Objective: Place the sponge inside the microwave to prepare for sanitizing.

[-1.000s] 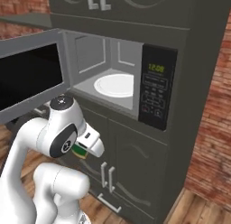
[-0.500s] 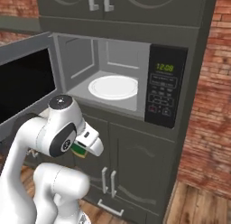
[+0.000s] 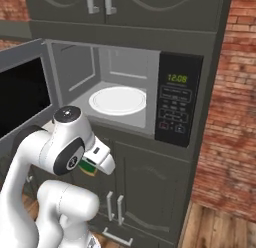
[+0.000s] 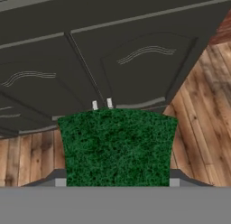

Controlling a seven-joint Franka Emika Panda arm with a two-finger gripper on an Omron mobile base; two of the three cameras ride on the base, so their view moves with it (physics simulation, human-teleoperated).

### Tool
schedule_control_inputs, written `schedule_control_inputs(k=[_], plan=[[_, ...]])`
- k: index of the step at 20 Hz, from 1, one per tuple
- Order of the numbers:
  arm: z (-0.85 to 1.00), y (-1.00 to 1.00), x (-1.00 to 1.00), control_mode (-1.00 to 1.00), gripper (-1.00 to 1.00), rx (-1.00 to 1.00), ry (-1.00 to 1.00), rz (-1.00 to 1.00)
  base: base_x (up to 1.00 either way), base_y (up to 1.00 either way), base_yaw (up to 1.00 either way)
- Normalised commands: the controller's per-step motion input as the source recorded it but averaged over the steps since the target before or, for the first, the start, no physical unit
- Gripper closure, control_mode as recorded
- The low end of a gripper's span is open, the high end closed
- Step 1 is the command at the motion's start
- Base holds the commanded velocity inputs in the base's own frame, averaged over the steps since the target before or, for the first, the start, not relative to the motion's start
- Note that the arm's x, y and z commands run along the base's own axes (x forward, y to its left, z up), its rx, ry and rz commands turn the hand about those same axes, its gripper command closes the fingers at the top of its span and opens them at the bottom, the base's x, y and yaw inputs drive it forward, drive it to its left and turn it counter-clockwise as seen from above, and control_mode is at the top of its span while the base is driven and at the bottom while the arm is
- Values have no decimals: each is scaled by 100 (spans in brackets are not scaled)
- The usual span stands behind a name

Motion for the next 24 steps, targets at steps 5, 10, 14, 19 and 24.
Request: schedule_control_inputs(k=[5,10,14,19,24], plan=[[0,0,0,100,100,0,0,0,45,9,12],[0,0,0,100,100,0,0,0,57,13,7],[0,0,0,100,100,0,0,0,40,1,1],[0,0,0,100,100,0,0,0,28,0,0],[0,0,0,100,100,0,0,0,0,0,0]])
